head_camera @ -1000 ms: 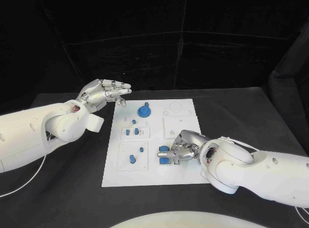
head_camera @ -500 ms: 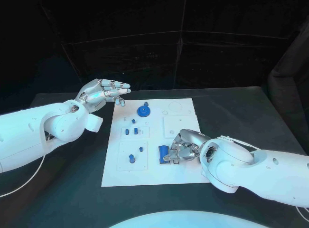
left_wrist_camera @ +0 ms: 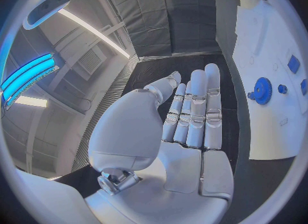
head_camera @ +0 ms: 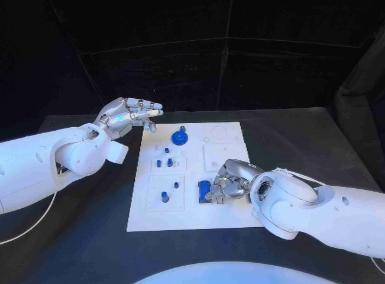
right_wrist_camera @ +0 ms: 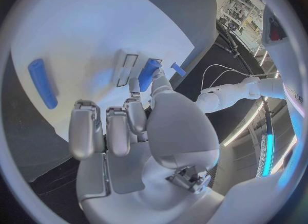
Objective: Assemble the parts on the task board
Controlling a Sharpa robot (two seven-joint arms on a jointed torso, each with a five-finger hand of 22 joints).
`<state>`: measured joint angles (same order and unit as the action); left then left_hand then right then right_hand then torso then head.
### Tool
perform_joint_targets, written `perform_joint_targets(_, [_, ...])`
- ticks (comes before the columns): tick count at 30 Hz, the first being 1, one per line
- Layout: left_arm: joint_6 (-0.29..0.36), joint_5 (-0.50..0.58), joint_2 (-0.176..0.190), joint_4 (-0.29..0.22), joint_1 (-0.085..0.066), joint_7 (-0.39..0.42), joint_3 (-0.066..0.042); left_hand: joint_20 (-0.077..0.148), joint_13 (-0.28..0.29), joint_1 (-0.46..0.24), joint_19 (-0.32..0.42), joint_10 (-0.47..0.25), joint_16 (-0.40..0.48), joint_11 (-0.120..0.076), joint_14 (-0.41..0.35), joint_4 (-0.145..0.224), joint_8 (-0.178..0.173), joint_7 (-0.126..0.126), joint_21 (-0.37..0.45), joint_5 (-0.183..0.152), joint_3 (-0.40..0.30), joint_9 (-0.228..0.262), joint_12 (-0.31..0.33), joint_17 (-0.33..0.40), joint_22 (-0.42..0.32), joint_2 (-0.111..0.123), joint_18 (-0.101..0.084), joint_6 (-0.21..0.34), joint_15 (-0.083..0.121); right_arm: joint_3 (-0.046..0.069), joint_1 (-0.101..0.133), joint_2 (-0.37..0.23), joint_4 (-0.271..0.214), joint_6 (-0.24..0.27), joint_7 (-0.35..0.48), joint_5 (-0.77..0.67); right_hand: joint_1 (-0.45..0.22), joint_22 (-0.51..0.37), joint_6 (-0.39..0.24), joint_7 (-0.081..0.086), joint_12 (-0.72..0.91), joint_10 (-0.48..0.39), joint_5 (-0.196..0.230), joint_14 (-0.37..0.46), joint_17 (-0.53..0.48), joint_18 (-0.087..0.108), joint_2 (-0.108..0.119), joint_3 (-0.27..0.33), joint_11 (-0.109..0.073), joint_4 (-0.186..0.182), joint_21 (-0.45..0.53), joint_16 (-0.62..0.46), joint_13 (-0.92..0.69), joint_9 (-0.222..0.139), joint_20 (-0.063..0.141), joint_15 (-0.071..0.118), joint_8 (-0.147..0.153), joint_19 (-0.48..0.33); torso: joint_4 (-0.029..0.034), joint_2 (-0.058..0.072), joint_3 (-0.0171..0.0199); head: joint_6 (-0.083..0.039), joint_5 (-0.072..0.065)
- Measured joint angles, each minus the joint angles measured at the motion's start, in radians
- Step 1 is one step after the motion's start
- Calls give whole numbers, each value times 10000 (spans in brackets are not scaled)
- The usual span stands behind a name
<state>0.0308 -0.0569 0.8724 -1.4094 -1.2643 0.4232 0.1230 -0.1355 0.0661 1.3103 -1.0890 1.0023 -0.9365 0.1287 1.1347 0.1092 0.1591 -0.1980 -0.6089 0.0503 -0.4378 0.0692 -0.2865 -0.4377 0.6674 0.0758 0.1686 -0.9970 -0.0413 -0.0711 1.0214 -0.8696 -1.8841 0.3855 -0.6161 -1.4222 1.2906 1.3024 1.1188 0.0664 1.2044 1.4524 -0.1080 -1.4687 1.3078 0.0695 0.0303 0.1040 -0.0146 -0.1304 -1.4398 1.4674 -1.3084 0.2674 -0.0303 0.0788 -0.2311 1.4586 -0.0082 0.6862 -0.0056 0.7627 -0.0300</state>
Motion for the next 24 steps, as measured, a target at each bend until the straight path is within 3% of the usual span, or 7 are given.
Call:
perform_joint_targets(7, [-5, 0, 9, -1, 1, -6, 2, 0, 0, 0, 0, 0, 0, 0, 0, 0, 0, 0, 0, 0, 0, 0, 0, 0, 0, 0, 0, 0, 0, -4, 13, -1048, -355, 483, 784, 503, -224, -1, -619, 237, -350, -164, -868, 19, -1, 2, 36, 228, 165, -58, 0, 0, 237, -149, -39, -92, 436, -39, -23, -2, 9, -33, -52])
perform_joint_targets(12, [-8, 0, 2, 10, 1, -8, 2, 0, 0, 0, 0, 0, 0, 0, 0, 0, 0, 0, 0, 0, 0, 0, 0, -1, 1, 0, 0, 0, 0, 20, 269, -2029, -500, 569, 1315, 936, -180, 8, -674, 284, -399, -217, -1073, 19, -2, 2, -7, 241, 218, -45, 0, 0, 240, -230, -75, -92, 520, -3, -35, -9, 10, -69, -157])
perform_joint_targets(19, [-9, 0, -30, 13, 1, -8, 3, 0, 0, 0, 0, 0, -44, 0, 0, 42, 38, 0, 47, 0, 42, 0, 0, 31, -21, 0, 0, 0, 0, 13, 391, -2915, -632, 254, 1462, 1015, -251, 9, -705, 315, -515, -217, -1255, 19, -2, 1, -129, 306, 218, -58, 0, 0, 290, -281, -111, -165, 571, -39, -42, -6, 12, -128, -380])
perform_joint_targets(24, [-12, 0, -70, 15, 2, -9, 7, 0, 0, 0, 0, 0, -44, 0, 0, 42, 38, 0, 47, 0, 42, 0, 0, 30, -21, 0, 1, 0, 0, 12, 404, -3030, -608, -368, 1254, 695, -380, 15, -219, 155, -606, -241, -1384, 19, -3, 2, -258, 482, 193, -178, 0, -1, 352, -219, -111, -164, 359, -39, -49, 5, 22, -141, -476])
